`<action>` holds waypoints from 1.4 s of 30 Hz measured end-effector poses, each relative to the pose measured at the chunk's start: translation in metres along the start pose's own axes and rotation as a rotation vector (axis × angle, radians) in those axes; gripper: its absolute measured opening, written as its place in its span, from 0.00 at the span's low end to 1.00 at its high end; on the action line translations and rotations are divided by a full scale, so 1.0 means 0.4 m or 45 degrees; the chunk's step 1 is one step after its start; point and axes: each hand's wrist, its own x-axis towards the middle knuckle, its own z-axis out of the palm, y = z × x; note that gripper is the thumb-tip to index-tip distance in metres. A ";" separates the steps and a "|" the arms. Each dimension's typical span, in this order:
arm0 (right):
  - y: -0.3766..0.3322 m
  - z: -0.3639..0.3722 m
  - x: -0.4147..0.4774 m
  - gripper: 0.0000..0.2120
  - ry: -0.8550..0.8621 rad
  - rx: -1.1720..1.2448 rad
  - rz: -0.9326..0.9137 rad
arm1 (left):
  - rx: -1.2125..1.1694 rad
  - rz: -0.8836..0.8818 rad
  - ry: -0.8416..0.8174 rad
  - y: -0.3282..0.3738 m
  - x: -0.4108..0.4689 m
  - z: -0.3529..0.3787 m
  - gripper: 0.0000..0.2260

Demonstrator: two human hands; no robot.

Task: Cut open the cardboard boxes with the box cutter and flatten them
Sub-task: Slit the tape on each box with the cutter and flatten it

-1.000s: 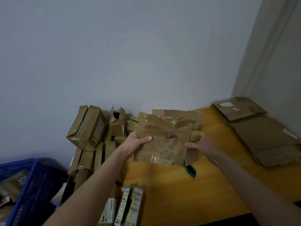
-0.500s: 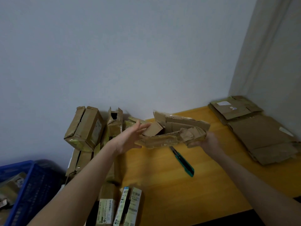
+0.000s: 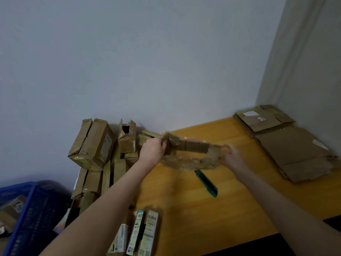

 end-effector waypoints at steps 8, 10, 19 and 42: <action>0.007 0.007 0.001 0.43 -0.314 0.090 0.135 | -0.120 -0.038 0.091 0.035 -0.015 0.035 0.13; 0.002 0.028 -0.001 0.47 -0.183 -0.192 0.091 | -0.191 -0.082 0.097 0.046 -0.012 0.035 0.13; 0.023 0.026 0.026 0.25 -0.220 -0.019 0.031 | -0.815 -0.394 0.108 -0.022 0.002 0.043 0.11; 0.107 0.041 0.029 0.21 -0.380 0.556 0.499 | -1.339 -0.850 -0.759 -0.104 -0.078 0.126 0.22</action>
